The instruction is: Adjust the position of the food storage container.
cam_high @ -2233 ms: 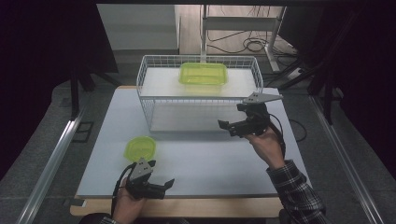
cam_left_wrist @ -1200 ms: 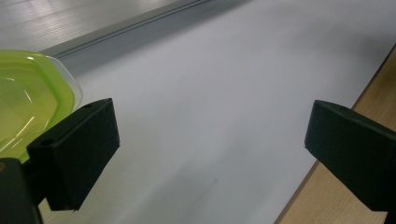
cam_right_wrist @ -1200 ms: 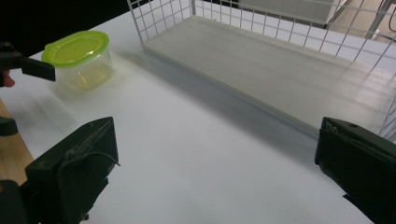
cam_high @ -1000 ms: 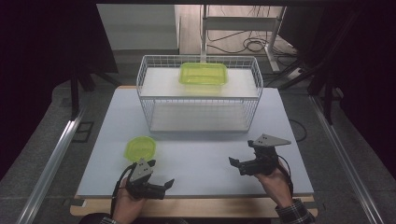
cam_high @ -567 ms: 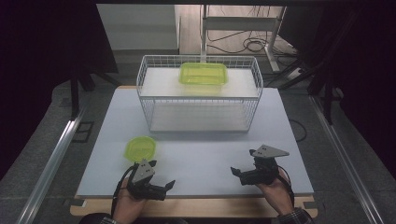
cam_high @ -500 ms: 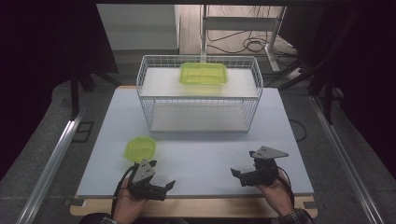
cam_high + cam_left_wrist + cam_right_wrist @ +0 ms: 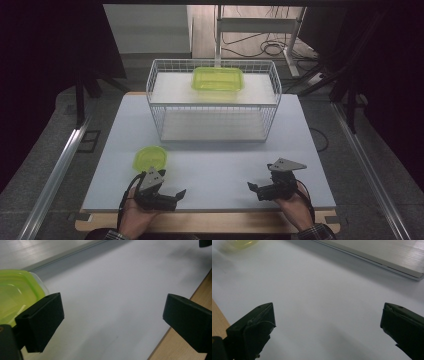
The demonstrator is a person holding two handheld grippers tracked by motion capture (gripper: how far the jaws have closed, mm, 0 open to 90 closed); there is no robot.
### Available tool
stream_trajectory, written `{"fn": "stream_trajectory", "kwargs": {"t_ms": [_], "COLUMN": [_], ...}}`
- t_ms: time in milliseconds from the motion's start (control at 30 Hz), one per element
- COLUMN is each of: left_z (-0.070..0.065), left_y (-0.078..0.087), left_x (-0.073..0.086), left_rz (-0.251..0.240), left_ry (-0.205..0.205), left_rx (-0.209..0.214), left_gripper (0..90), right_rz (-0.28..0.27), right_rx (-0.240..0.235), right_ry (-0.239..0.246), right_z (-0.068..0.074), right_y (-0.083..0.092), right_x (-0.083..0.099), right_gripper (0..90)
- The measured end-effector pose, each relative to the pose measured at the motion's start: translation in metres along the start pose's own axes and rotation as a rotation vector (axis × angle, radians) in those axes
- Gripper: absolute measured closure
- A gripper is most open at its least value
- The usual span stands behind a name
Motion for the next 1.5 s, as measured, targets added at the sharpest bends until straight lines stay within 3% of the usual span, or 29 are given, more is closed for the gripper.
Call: {"fn": "stream_trajectory", "kwargs": {"t_ms": [133,267,633,833,1067,1267,1500], "left_z": [0.012,0.029,0.082,0.112,0.134,0.14,0.136], "left_y": [0.006,0.015,0.03,0.04,0.039,0.034,0.026], "left_x": [-0.007,-0.014,-0.019,-0.015,0.006,0.017,0.018], "left_rz": [-0.009,-0.04,0.002,0.0,0.031,0.065,0.089], "left_ry": [0.017,0.051,0.089,0.137,0.197,0.212,0.203], "left_rx": [-0.003,0.008,-0.08,-0.164,-0.242,-0.27,-0.274], "left_gripper": [15.4,36.6,89.8,90.0,90.0,90.0,90.0], "right_rz": [0.006,0.018,0.032,0.042,0.056,0.067,0.076], "right_rx": [-0.001,-0.004,-0.005,-0.006,-0.012,-0.015,-0.018], "right_ry": [0.002,0.015,0.025,0.026,0.034,0.037,0.037], "right_z": [-0.001,0.0,0.0,0.0,0.001,0.001,0.001], "right_y": [-0.002,-0.004,-0.006,-0.008,-0.011,-0.011,-0.012], "right_x": [0.002,0.002,0.004,0.005,0.006,0.007,0.007], "right_gripper": [0.4,0.6,1.7,2.4,2.7,2.9,3.1]}}
Point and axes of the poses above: each handheld gripper's, and its own axes: y roughly backward along the jaws, x roughly out of its underside, z roughly to its left, the point moved 3 cm from there along -y, roughly forward along the jaws
